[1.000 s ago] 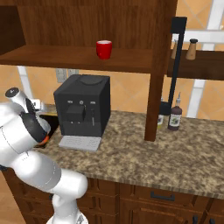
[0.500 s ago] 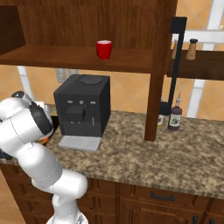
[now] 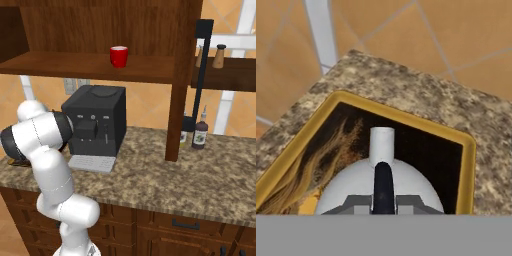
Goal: Pick the kettle from the counter and place it on the tray. Then pick the mug from the cabinet and place it on the tray. Then close the cabinet doors.
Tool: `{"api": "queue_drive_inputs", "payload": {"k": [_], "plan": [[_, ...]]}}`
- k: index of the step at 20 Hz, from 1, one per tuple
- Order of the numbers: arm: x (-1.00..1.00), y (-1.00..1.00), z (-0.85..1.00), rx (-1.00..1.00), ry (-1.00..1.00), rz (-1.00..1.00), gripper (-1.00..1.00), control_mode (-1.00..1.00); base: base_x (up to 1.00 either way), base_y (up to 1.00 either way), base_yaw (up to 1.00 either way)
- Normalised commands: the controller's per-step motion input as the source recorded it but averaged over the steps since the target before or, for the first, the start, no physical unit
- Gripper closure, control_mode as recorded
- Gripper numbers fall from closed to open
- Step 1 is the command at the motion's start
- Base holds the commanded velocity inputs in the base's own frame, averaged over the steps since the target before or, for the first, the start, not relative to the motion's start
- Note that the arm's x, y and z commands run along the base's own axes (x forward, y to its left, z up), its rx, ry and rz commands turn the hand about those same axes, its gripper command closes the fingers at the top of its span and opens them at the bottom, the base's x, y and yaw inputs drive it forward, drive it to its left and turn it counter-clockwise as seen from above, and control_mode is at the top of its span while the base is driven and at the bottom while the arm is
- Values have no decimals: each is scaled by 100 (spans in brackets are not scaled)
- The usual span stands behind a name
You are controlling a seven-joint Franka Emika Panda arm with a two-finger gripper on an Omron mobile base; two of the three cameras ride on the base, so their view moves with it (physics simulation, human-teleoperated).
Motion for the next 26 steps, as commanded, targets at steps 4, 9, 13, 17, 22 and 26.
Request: {"api": "queue_drive_inputs", "payload": {"k": [4, 9, 13, 17, 22, 26], "plan": [[0, 20, -12, 0, -15, 0, 100, -100, 0, 0, 0], [0, 5, -13, 0, -6, 0, 100, -100, 0, 0, 0], [0, 0, -5, 0, 0, 0, -100, -100, 0, 0, 0], [-1, 0, 3, 0, 1, -1, -100, -100, 0, 0, 0], [-2, 0, 33, 0, 3, 0, -100, -100, 0, 0, 0], [0, 0, 48, 0, 4, 0, -100, -100, 0, 0, 0]]}}
